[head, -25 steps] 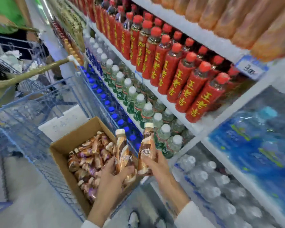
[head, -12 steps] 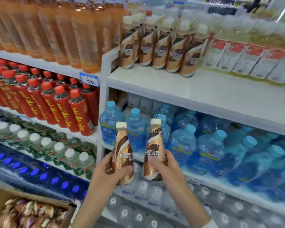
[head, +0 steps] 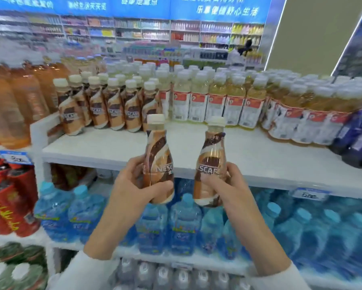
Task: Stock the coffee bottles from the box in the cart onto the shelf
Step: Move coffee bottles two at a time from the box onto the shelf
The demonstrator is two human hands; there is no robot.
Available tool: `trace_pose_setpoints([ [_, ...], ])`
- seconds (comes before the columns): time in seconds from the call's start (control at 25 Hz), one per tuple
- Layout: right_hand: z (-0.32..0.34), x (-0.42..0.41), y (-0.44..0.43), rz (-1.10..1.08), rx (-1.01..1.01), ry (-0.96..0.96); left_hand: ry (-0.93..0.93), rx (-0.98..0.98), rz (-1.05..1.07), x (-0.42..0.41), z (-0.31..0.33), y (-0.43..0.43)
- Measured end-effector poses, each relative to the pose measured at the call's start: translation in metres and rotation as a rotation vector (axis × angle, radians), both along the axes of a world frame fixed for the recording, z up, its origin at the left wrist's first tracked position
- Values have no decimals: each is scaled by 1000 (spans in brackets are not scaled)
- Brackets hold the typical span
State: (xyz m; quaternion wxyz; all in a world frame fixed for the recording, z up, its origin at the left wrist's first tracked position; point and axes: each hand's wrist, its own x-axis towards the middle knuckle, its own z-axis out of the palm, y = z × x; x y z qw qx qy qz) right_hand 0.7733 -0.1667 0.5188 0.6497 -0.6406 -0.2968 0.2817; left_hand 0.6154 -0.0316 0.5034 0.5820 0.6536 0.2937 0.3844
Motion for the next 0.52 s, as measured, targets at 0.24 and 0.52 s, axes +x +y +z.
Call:
trace_pose_setpoints([
  [0.24, 23, 46, 45, -95, 51, -192, 38, 193, -38, 61, 26, 45],
  [0.52, 1, 61, 68, -118, -2, -246, 74, 244, -79, 84, 6, 72],
])
